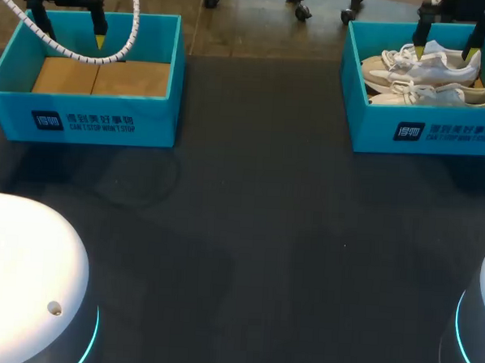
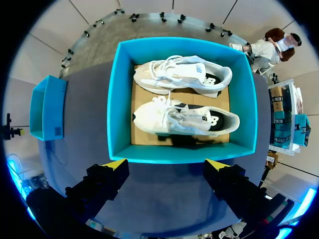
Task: Take the shoe out of the shoebox, open the shoe tongue, remove and reinsert the insole, then place the shoe into the shoebox
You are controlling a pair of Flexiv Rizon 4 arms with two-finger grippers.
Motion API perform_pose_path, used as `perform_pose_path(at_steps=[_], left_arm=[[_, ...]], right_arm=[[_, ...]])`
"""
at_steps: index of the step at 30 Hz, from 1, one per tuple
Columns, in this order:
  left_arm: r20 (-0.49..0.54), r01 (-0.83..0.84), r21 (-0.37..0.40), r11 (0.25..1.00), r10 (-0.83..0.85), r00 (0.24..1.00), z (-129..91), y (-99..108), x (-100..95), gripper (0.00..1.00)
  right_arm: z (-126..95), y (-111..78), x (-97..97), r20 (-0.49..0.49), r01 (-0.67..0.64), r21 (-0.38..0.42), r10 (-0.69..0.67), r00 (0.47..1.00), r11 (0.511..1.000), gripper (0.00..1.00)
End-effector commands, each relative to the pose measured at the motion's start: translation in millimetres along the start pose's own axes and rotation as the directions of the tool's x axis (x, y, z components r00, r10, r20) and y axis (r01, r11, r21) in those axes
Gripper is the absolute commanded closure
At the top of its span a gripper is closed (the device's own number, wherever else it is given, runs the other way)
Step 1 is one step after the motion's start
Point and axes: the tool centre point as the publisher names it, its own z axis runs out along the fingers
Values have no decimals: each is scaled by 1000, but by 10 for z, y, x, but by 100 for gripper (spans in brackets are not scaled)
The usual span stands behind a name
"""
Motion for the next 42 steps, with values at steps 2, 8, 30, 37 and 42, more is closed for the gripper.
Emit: perform_pose_path(at_steps=[2,8,30,37,42], left_arm=[[0,0,0,1000,0,1000,0,0,0,0],[0,0,0,1000,0,1000,0,0,0,0],[0,0,0,1000,0,1000,0,0,0,0],[0,0,0,1000,0,1000,0,0,0,0],[0,0,0,1000,0,1000,0,0,0,0]], right_arm=[[0,0,0,0,0,0,0,1000,1000,0],[0,0,0,0,0,0,0,1000,1000,0],[43,46,-164,18,-32,3,32,999,999,0],[93,60,-420,23,-79,11,79,997,997,0],[166,72,-566,7,-101,19,101,995,995,0]])
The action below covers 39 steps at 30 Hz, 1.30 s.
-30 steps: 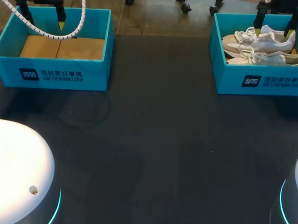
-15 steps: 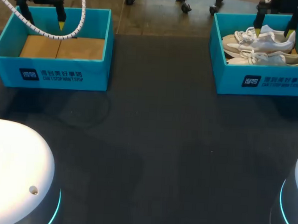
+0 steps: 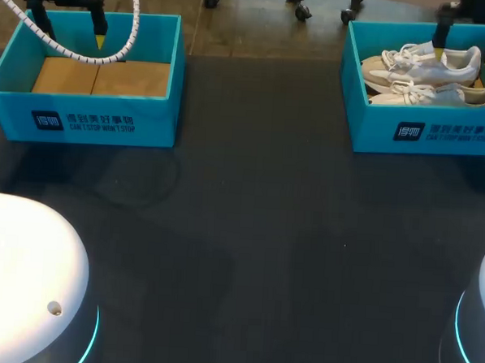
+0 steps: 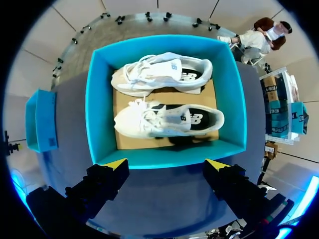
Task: Take the shoe out of the shoebox, open the shoe tongue, remove and reinsert the insole, then place the shoe into the shoebox
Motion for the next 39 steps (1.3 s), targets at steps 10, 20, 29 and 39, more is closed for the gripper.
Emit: perform_pose_path(at_steps=[10,20,29,39], left_arm=[[0,0,0,1000,0,1000,0,0,0,0],[0,0,0,1000,0,1000,0,0,0,0],[0,0,0,1000,0,1000,0,0,0,0],[0,0,0,1000,0,1000,0,0,0,0]], right_arm=[[217,58,-165,-22,-9,29,10,1000,1000,0],[217,58,-165,-22,-9,29,10,1000,1000,0],[250,-16,-234,-6,-15,7,15,1000,1000,0],[449,-44,-494,8,-40,3,40,999,999,0]])
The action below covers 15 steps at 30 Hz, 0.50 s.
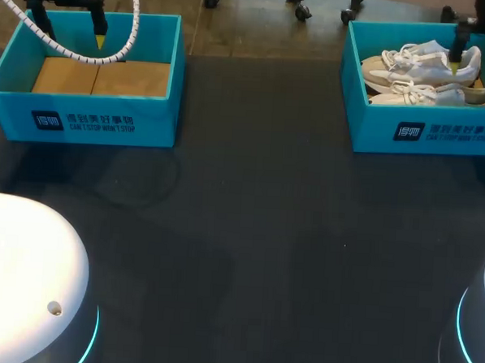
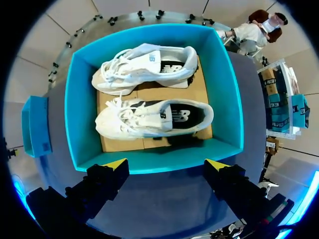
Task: Take the shoe out of the shoebox, open the shoe tongue, remove and reinsert the insole, then place the shoe into the shoebox
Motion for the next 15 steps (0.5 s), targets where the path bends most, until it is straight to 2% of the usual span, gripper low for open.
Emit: perform_pose_path(at_steps=[1,9,15], left_arm=[[0,0,0,1000,0,1000,0,0,1,0],[0,0,0,1000,0,1000,0,0,1,0],[0,0,0,1000,0,1000,0,0,1,0]], right_arm=[[123,7,-97,9,2,-1,-2,1000,1000,0],[340,77,-268,44,-25,8,24,999,1000,0],[445,97,-293,52,-8,7,7,999,1000,0]])
